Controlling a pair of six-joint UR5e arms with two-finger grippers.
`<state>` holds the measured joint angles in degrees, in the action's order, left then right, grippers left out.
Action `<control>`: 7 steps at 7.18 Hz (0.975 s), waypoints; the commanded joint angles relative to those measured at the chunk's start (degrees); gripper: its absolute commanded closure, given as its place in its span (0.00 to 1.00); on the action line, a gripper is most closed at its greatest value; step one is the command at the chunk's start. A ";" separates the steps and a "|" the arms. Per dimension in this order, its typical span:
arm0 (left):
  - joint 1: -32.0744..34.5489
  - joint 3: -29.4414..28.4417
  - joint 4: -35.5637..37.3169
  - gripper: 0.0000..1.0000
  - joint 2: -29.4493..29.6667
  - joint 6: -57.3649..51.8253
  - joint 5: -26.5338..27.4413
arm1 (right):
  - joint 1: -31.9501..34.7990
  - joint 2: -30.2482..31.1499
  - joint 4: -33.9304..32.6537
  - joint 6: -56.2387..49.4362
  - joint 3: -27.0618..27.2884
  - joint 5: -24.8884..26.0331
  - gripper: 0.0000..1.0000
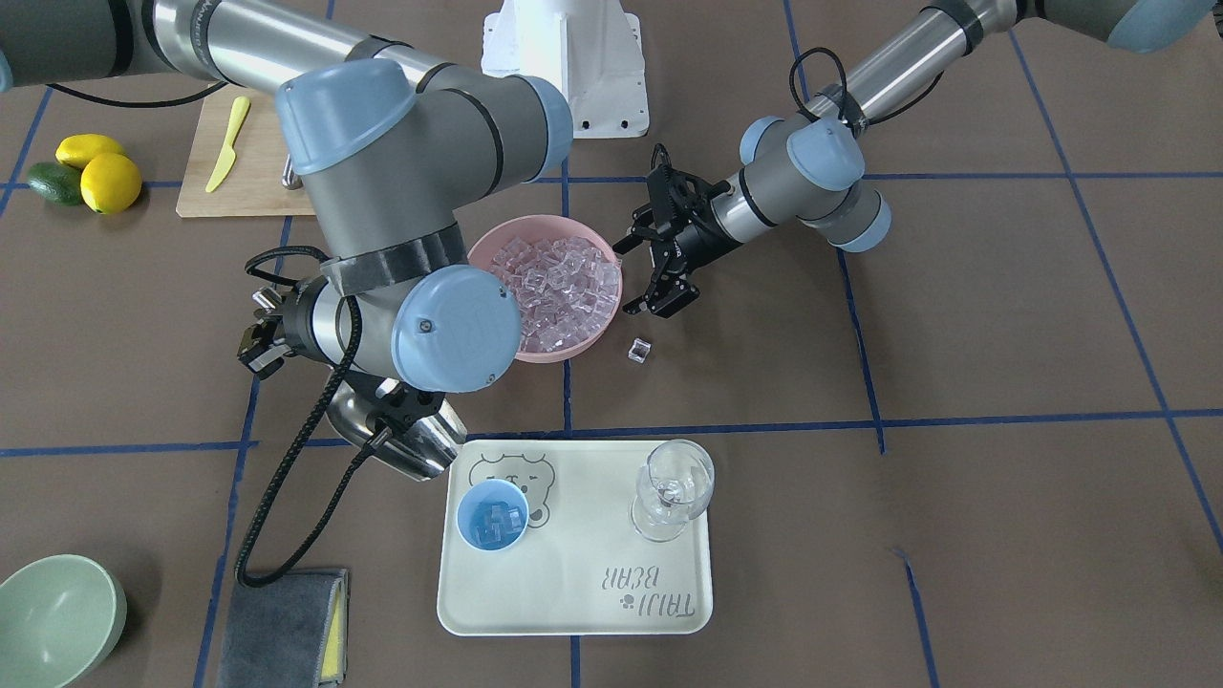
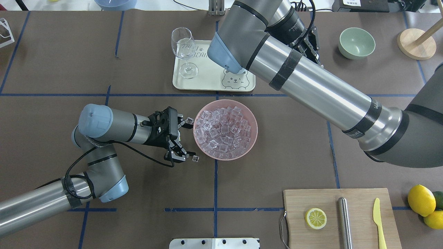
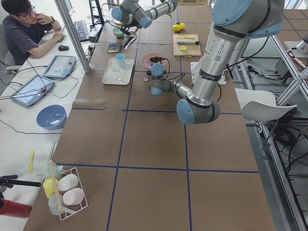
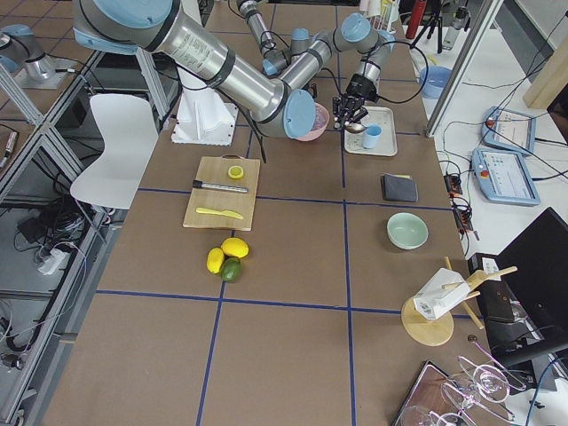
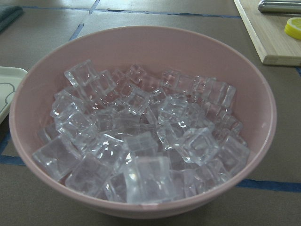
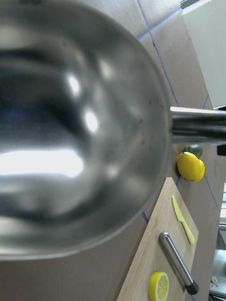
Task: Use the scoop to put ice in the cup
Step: 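Tilt the scoop over the light-blue cup with the right gripper to pour ice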
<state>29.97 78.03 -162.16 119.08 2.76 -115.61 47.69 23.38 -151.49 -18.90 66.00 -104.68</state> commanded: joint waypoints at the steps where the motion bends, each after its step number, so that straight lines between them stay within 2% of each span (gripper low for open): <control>1: 0.00 0.02 0.00 0.00 0.01 0.05 0.04 | 0.03 0.00 0.06 0.00 0.00 0.00 1.00; 5: 0.00 0.02 -0.09 0.00 0.02 -0.04 0.04 | 0.47 0.61 0.41 0.96 0.35 -2.71 1.00; 7: 0.09 0.02 -0.09 0.00 -0.07 -0.04 -0.05 | 4.85 1.66 0.24 1.32 1.92 -8.94 1.00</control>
<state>30.01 78.05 -162.25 119.04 2.77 -115.60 50.28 24.42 -151.09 -17.84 66.82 -110.23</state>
